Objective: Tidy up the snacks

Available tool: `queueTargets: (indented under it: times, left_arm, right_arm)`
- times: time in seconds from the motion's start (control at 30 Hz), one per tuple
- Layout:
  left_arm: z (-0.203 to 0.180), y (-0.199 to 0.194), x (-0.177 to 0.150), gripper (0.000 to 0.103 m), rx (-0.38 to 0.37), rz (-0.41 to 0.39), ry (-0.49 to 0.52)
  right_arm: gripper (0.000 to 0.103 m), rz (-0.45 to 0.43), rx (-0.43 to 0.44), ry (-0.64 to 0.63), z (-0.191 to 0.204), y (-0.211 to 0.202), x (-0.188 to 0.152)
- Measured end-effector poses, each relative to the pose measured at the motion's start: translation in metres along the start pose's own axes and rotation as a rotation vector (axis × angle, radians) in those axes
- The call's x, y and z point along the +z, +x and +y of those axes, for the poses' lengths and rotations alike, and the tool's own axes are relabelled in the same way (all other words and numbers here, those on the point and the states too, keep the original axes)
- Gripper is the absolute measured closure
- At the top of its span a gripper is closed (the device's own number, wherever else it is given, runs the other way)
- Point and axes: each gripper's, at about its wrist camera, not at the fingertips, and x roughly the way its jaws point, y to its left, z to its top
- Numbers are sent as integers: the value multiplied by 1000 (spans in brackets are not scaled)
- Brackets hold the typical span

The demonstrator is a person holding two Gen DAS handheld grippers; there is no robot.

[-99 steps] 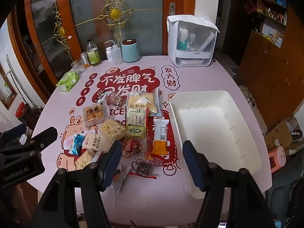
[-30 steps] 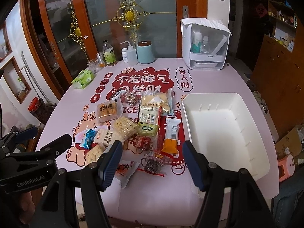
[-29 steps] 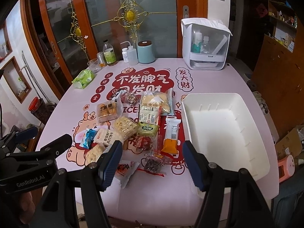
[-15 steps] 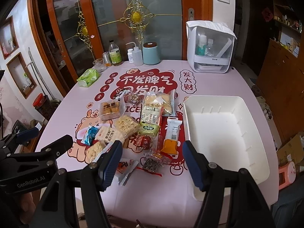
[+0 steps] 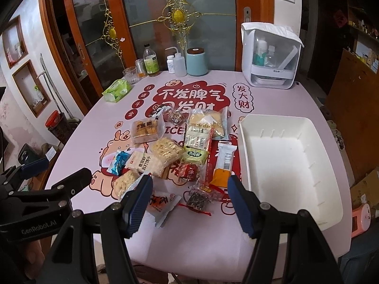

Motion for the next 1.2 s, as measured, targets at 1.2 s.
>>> queueTargets:
  times: [1.2]
  left_arm:
    - [128, 131, 45, 1, -108, 158, 175]
  right_arm:
    - [37, 233, -74, 184, 83, 109, -9]
